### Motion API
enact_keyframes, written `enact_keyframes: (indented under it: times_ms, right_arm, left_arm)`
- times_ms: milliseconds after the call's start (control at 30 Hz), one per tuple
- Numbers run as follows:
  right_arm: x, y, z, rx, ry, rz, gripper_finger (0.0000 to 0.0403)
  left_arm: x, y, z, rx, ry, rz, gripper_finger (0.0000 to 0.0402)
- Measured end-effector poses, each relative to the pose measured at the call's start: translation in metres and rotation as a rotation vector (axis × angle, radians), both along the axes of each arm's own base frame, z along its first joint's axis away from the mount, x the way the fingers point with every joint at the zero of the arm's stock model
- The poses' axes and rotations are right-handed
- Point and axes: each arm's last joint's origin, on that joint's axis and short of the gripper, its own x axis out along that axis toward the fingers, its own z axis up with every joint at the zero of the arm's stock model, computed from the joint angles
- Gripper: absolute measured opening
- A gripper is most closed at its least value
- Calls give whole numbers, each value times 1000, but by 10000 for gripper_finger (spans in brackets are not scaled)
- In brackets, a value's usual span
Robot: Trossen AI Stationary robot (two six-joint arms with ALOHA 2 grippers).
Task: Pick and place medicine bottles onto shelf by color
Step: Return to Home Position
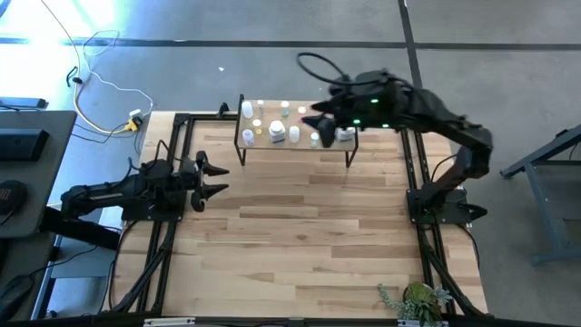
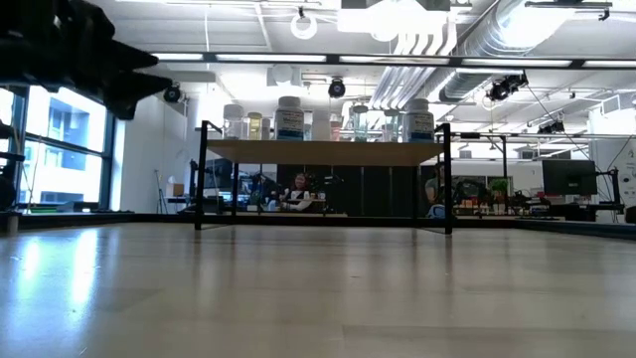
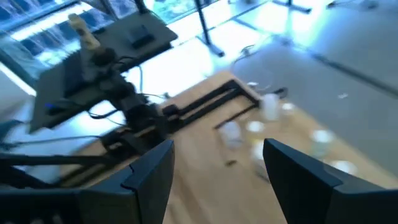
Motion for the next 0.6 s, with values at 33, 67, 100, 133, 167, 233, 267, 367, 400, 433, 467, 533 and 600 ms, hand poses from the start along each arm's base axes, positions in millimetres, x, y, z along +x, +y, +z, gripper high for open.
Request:
enact_keyframes:
  times_ms: [33,67,100,133,167,233,267,367,400,433,467,533,600]
  right_arm:
    - [-8,1,3,-25,13,-10,236]
    - [-17,1,6,-48,29,-28,236]
    - [-26,2,7,-66,53,-51,236]
    - [-35,2,9,-85,79,-73,236]
    - [-42,2,9,-103,108,-89,236]
    - [-54,3,7,-134,184,-113,236]
    - [-58,3,5,-141,222,-126,236]
    - [-65,3,-5,-152,336,-138,236]
    - [-66,3,-9,-158,366,-135,236]
    - [-68,3,-15,-161,394,-125,236]
    - [-69,3,-23,-162,422,-114,236]
    - [-76,3,-40,-154,460,-98,236]
    - [-87,4,-58,-130,470,-90,236]
  left_arm:
    - [1,0,-3,0,2,0,223]
    - [2,0,-7,0,2,-1,223]
    - [2,1,-10,0,0,0,223]
    - [3,1,-13,1,-2,0,223]
    - [4,1,-17,-2,6,0,223]
    - [4,1,-20,-11,25,4,223]
    - [5,2,-20,-15,26,3,223]
    - [5,2,-21,-18,37,4,223]
    - [5,2,-21,-18,37,4,223]
    - [5,2,-21,-19,39,4,223]
    - [5,2,-21,-20,42,6,223]
    - [5,2,-21,-19,44,12,223]
    - [5,2,-21,-7,47,14,223]
